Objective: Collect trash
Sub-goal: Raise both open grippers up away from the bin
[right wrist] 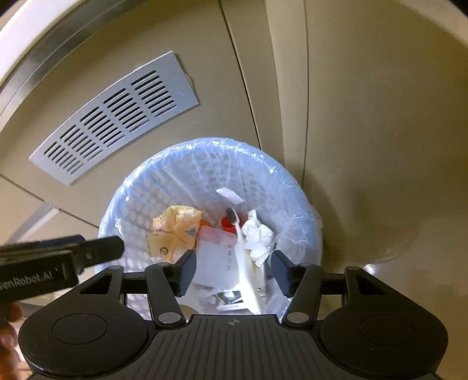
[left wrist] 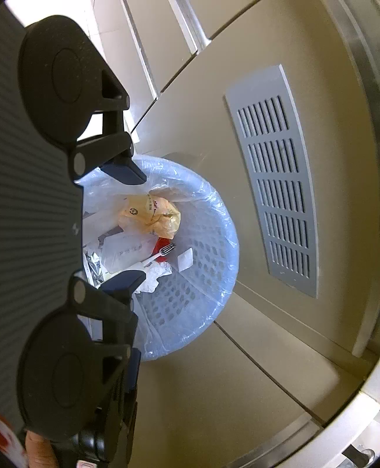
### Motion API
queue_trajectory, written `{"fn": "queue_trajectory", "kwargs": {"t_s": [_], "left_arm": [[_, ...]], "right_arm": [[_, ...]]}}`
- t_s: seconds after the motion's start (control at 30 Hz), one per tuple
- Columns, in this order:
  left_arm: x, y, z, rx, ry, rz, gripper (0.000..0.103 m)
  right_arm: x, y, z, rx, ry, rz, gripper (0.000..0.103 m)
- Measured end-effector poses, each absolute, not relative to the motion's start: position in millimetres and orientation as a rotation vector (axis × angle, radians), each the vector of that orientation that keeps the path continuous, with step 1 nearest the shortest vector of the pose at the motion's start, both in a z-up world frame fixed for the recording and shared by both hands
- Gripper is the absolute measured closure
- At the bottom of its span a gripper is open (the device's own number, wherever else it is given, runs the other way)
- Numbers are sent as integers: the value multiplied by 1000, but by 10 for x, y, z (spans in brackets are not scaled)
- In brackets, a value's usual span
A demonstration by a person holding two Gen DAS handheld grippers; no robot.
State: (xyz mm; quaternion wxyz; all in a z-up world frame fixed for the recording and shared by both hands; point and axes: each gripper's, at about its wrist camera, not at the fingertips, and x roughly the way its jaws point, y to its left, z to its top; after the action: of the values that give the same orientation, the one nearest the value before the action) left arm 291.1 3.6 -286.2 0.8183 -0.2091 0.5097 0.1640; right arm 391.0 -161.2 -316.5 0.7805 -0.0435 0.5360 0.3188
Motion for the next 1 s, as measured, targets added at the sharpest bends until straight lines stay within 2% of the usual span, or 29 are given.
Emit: {"fn": "queue_trajectory", "kwargs": {"t_s": [0.23,0.5,0.8,1.0], "left_arm": [[2701,-26,-2487,-410,1051,402,42],[2305,-218,-1772,-369,954,461,42],[1958,-271,-1049,-293,887,374,41],[1630,-228,-649,-171,856,218,40]], "right_arm": [[3712,-1659,-2844,-123,1146,746,37],[3423,-1869,-2261,-89,1081,823,33],[2946,-2193,-1516,-55,976,747,32],[2457,-2357,-1150,79,916,583,31]]}}
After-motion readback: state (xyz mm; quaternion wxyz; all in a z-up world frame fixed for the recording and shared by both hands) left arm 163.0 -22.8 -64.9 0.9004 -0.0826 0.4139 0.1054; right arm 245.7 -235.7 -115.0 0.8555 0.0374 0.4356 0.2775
